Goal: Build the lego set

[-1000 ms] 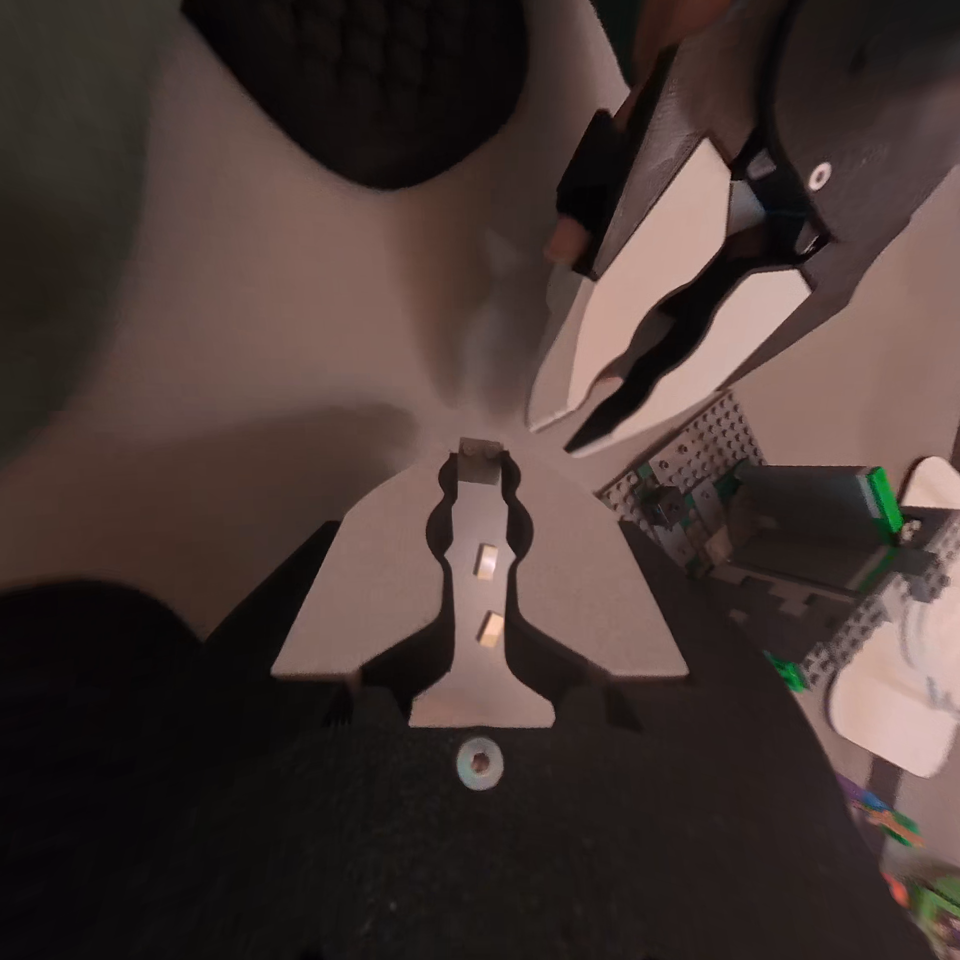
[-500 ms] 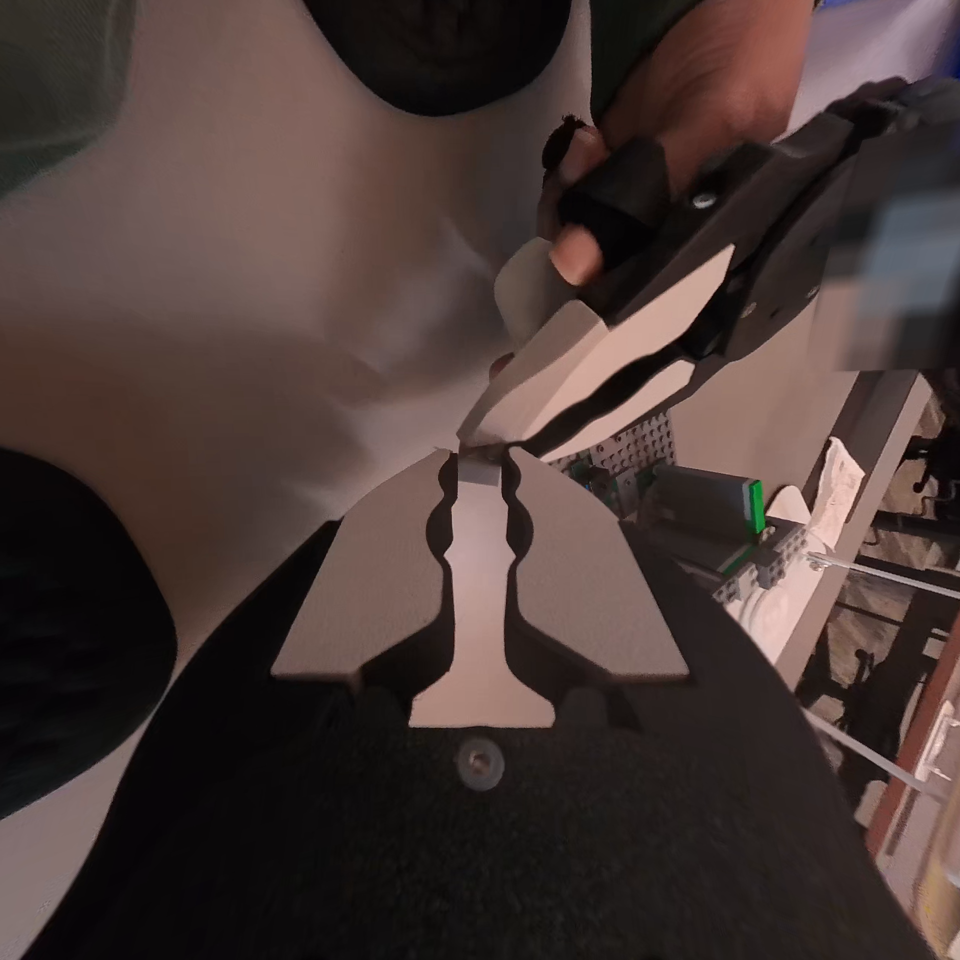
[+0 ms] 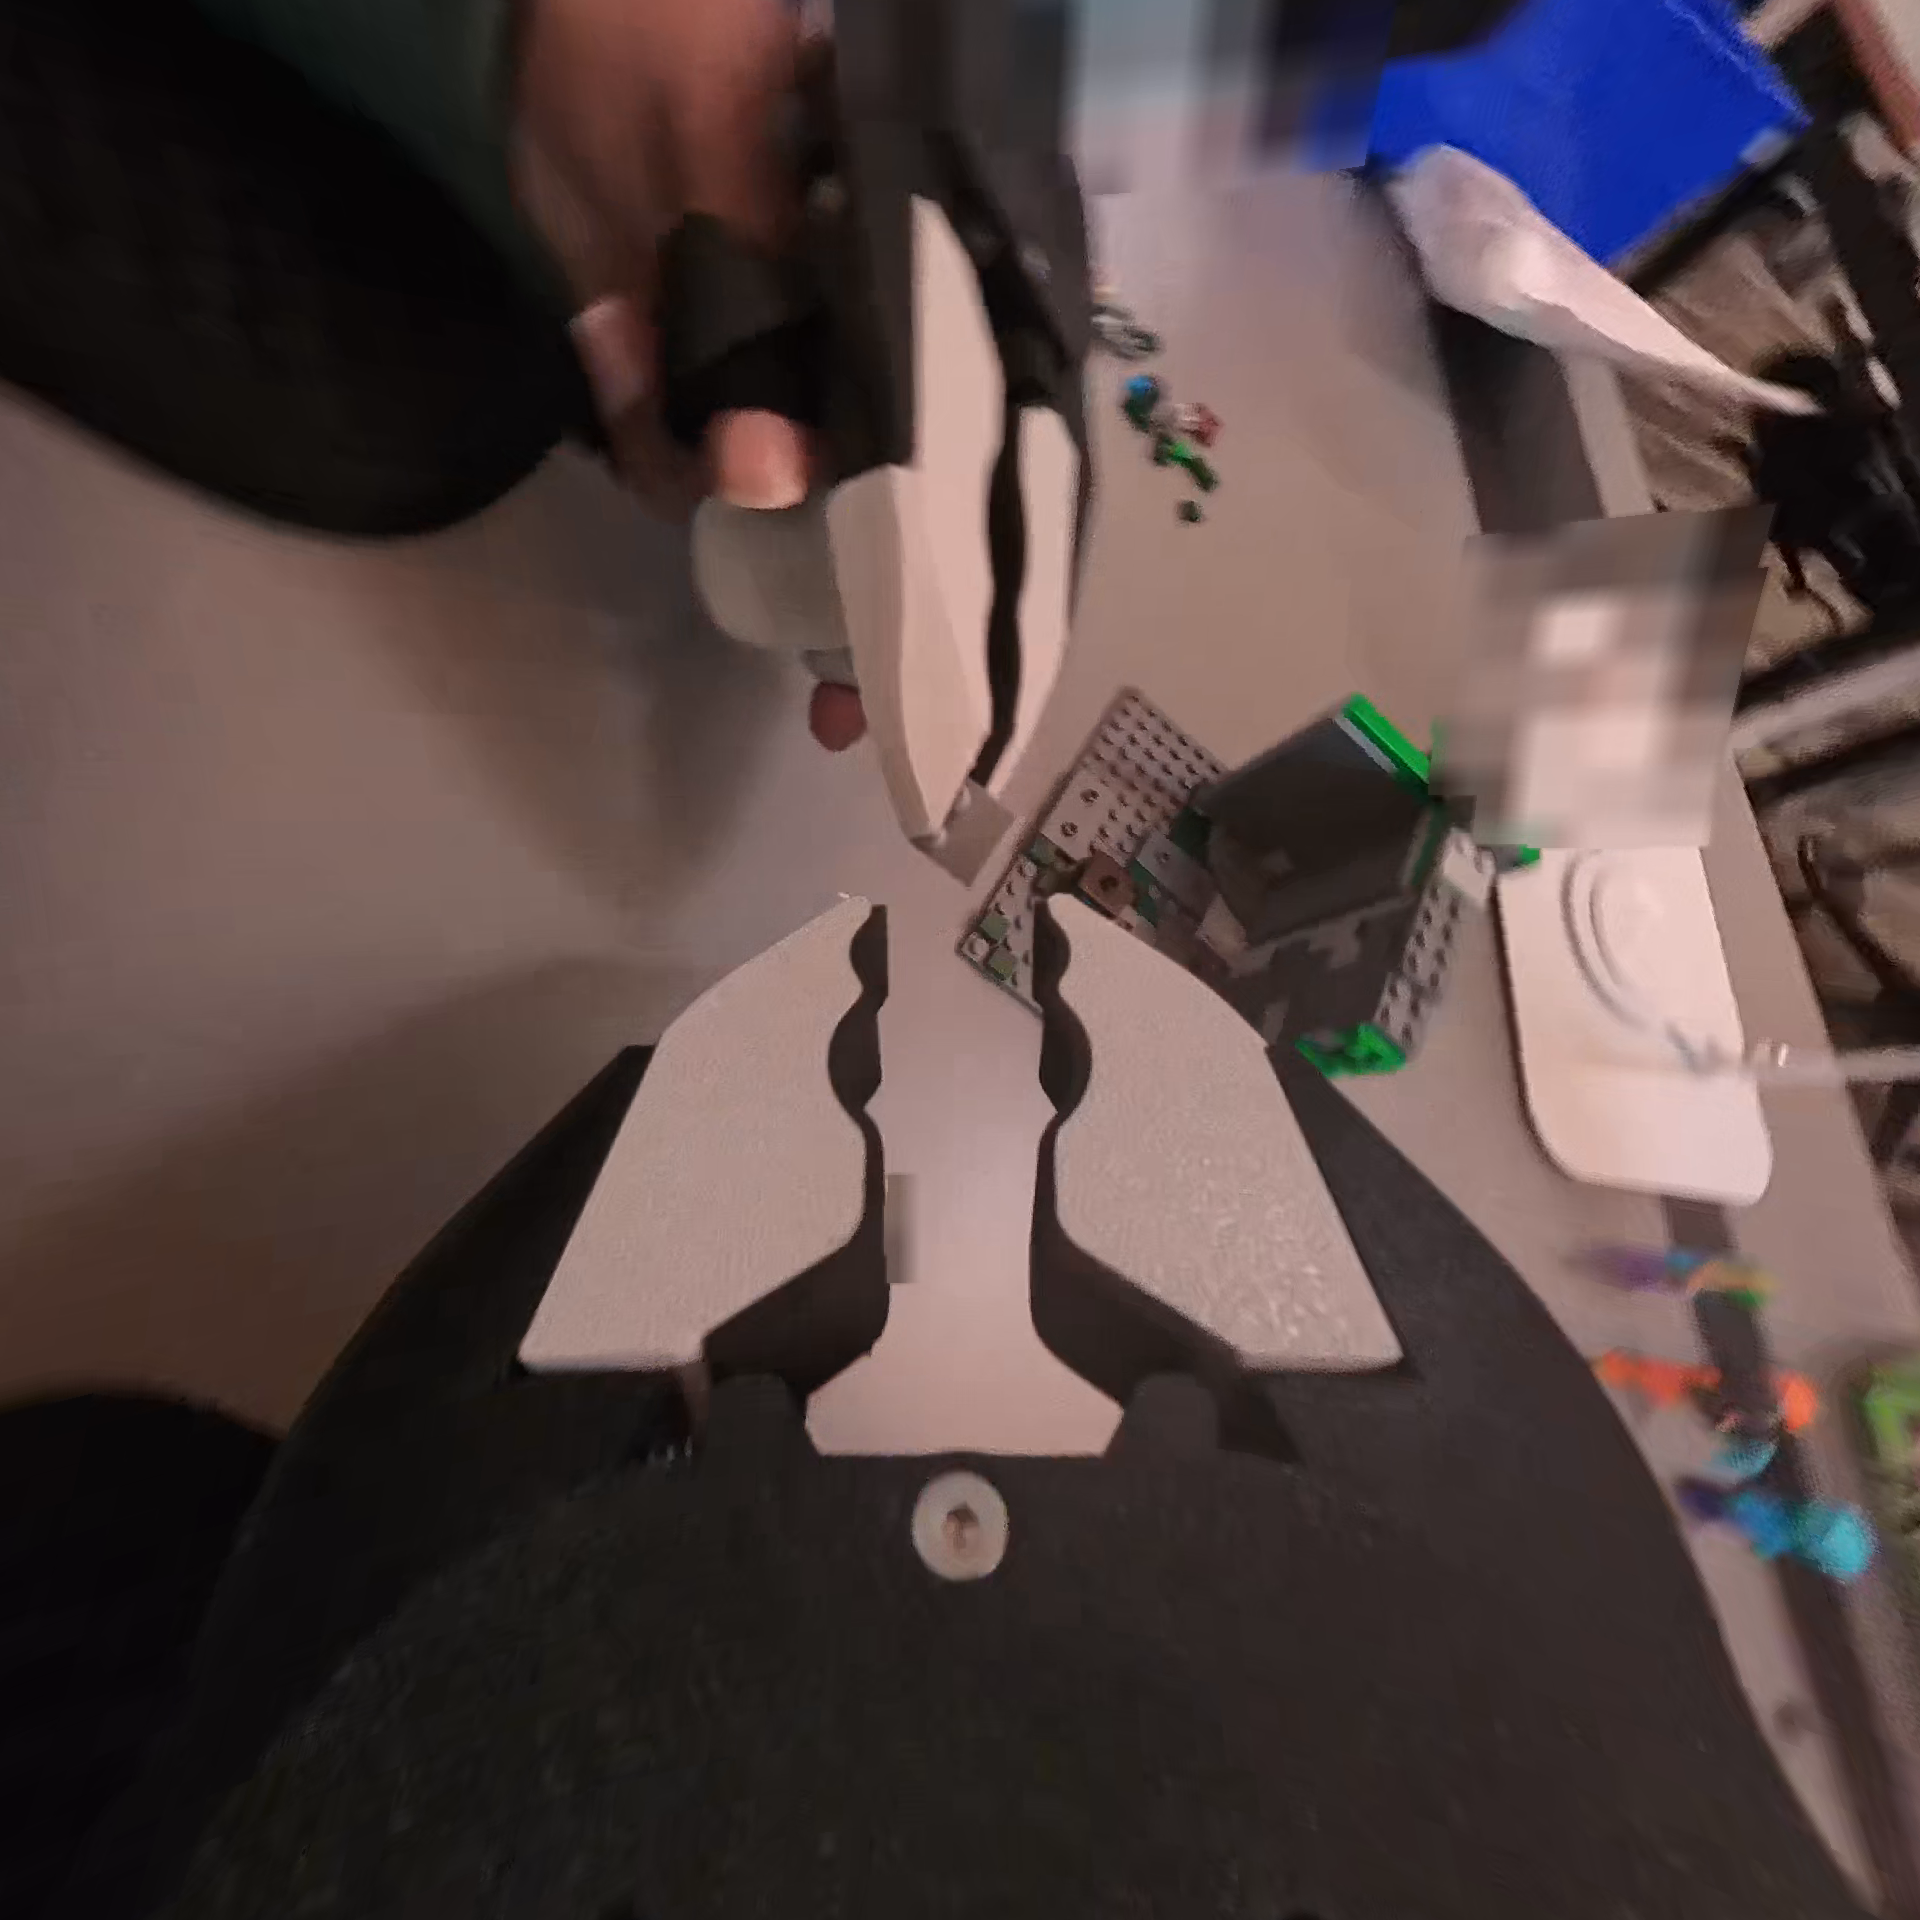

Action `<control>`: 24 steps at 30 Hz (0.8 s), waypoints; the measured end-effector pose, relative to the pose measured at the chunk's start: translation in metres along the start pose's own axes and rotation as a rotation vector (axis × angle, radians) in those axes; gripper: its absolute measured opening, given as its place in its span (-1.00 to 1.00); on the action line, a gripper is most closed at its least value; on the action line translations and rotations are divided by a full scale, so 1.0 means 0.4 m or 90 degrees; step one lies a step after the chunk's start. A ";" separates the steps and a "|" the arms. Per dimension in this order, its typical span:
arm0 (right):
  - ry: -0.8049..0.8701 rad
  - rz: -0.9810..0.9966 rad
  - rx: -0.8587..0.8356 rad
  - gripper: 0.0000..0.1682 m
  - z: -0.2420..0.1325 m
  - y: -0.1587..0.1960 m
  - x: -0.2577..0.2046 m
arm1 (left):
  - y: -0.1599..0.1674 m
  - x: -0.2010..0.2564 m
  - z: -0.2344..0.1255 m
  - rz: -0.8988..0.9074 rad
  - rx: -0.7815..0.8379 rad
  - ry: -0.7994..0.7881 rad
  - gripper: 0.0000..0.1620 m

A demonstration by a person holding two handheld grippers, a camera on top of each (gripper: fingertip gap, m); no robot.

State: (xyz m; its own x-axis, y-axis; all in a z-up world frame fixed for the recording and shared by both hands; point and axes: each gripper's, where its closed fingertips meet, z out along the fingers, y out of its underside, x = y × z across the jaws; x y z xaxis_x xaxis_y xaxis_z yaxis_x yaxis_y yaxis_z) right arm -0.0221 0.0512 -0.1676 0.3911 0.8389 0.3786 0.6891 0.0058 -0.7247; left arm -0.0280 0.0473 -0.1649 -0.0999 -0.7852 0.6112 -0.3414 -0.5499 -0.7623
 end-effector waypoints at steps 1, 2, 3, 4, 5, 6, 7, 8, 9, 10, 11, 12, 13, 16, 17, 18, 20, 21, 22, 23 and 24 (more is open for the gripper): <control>0.029 0.053 0.019 -0.69 0.001 0.002 0.007 | -0.009 -0.001 -0.004 -0.006 0.021 -0.009 -0.94; 0.058 0.099 0.042 -0.69 0.002 0.001 0.013 | -0.017 -0.001 -0.007 -0.013 0.042 -0.015 -0.94; 0.085 0.133 0.062 -0.69 0.002 -0.001 0.017 | -0.025 0.000 -0.009 -0.024 0.062 -0.018 -0.94; 0.110 0.151 0.073 -0.69 0.003 -0.002 0.018 | -0.031 0.001 -0.010 -0.037 0.080 -0.020 -0.94; 0.135 0.159 0.083 -0.68 0.003 -0.005 0.019 | -0.036 0.003 -0.010 -0.051 0.096 -0.020 -0.94; 0.158 0.163 0.091 -0.68 0.003 -0.009 0.020 | -0.039 0.004 -0.010 -0.065 0.109 -0.018 -0.94; 0.175 0.165 0.098 -0.68 0.001 -0.014 0.021 | -0.041 0.006 -0.009 -0.079 0.120 -0.015 -0.94; 0.186 0.163 0.103 -0.68 0.001 -0.019 0.020 | -0.041 0.008 -0.007 -0.092 0.128 -0.011 -0.94; 0.193 0.154 0.102 -0.68 0.001 -0.023 0.020 | -0.040 0.011 -0.005 -0.104 0.133 -0.006 -0.95; 0.200 0.140 0.099 -0.68 0.000 -0.026 0.020 | -0.038 0.013 -0.002 -0.114 0.135 -0.002 -0.95; 0.204 0.125 0.097 -0.68 -0.001 -0.028 0.020 | -0.036 0.013 -0.001 -0.120 0.139 0.000 -0.95; 0.202 0.111 0.092 -0.68 -0.001 -0.031 0.018 | -0.034 0.013 0.001 -0.123 0.139 0.000 -0.95; 0.199 0.100 0.087 -0.68 0.001 -0.031 0.015 | -0.034 0.014 0.001 -0.126 0.142 0.002 -0.95; 0.201 0.069 0.075 -0.70 0.004 -0.032 0.013 | -0.031 0.021 0.005 -0.130 0.140 0.010 -0.94; 0.204 0.059 0.075 -0.75 0.004 -0.033 0.014 | -0.029 0.021 0.006 -0.127 0.138 0.007 -0.95; 0.207 0.052 0.073 -0.79 0.003 -0.034 0.016 | -0.028 0.022 0.007 -0.127 0.138 0.008 -0.95; 0.198 0.041 0.070 -0.81 0.003 -0.034 0.015 | -0.027 0.023 0.007 -0.126 0.136 0.007 -0.95; 0.188 0.035 0.070 -0.81 0.003 -0.034 0.013 | -0.026 0.025 0.007 -0.120 0.133 0.007 -0.95; 0.175 0.023 0.069 -0.81 0.002 -0.034 0.010 | -0.023 0.027 0.007 -0.112 0.126 0.007 -0.94; 0.156 0.003 0.066 -0.81 0.001 -0.033 0.005 | -0.019 0.029 0.008 -0.101 0.115 0.007 -0.94; 0.132 -0.021 0.062 -0.81 -0.001 -0.031 -0.001 | -0.014 0.032 0.008 -0.086 0.102 0.006 -0.92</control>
State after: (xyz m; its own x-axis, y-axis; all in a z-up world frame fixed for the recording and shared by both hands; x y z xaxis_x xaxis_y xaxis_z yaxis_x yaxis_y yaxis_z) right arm -0.0306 0.0508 -0.1586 0.4934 0.7070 0.5066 0.6458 0.0923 -0.7579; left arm -0.0244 0.0394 -0.1535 -0.0724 -0.6984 0.7120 -0.1995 -0.6893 -0.6965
